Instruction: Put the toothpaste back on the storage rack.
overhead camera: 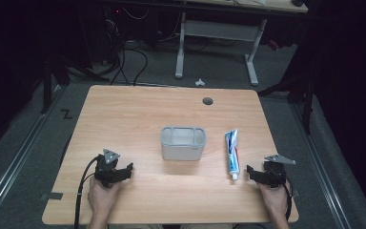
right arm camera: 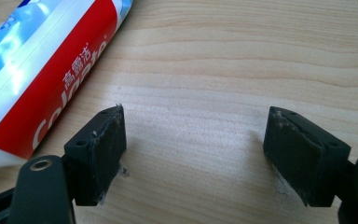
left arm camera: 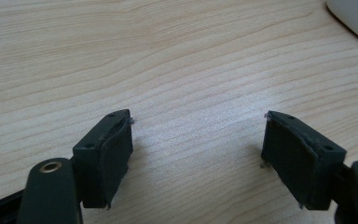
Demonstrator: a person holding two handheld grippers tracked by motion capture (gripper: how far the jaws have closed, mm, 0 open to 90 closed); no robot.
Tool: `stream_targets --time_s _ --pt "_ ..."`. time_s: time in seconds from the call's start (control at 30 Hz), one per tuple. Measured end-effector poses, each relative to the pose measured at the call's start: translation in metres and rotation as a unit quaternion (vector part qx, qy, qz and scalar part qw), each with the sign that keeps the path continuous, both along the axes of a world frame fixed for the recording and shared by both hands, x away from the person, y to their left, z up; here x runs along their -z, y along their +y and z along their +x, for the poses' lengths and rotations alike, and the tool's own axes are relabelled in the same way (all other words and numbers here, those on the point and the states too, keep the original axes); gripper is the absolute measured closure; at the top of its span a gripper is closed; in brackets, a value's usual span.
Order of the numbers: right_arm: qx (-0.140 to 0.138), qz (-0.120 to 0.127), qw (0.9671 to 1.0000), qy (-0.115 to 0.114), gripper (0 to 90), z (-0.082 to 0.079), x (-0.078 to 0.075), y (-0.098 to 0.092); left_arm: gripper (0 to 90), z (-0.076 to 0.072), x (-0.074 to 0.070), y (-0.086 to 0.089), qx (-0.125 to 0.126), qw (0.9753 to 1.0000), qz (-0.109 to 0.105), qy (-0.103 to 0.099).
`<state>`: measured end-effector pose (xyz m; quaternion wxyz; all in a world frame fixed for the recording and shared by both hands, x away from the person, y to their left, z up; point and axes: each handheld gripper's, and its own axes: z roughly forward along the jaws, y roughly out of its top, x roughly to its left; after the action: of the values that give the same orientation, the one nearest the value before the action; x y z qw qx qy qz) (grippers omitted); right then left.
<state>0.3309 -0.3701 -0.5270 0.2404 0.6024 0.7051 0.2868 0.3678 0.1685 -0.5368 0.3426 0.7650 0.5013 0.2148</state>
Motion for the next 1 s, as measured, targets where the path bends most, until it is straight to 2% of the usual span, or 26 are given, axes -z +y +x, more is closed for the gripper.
stream_targets --time_s 0.2,0.27,0.3,0.43,0.57,0.7,0.8,1.0 --pt "-0.009 0.005 0.9999 0.0 25.2 -0.007 -0.004 -0.002 24.8 0.0 0.0 0.0 0.0 1.0 -0.001 0.0" --pt "-0.011 0.012 0.9998 -0.014 32.8 -0.013 -0.006 -0.003 24.8 0.0 0.0 0.0 -0.001 1.0 -0.001 0.0" --pt "-0.011 0.012 0.9998 -0.014 32.8 -0.013 -0.006 -0.003 24.8 0.0 0.0 0.0 -0.001 1.0 -0.001 0.0" --pt "-0.02 0.016 0.9991 -0.034 43.0 -0.023 -0.011 -0.002 24.8 0.0 0.0 0.0 -0.001 1.0 -0.001 0.0" --pt "-0.03 0.012 0.9988 -0.037 44.9 -0.028 -0.014 0.0 24.8 0.0 0.0 0.0 0.0 1.0 0.0 0.0" --pt "-0.048 0.026 0.9978 -0.036 47.0 -0.034 -0.018 0.005 24.9 0.0 0.0 0.0 0.0 1.0 0.0 0.0" --pt "-0.064 0.019 0.9973 -0.032 48.3 -0.038 -0.021 0.013 24.9 0.0 0.0 0.0 0.0 1.0 -0.001 0.0" --pt "-0.073 0.015 0.9968 -0.028 47.7 -0.038 -0.025 0.022 24.9 0.0 0.0 0.0 -0.001 1.0 -0.001 0.0"
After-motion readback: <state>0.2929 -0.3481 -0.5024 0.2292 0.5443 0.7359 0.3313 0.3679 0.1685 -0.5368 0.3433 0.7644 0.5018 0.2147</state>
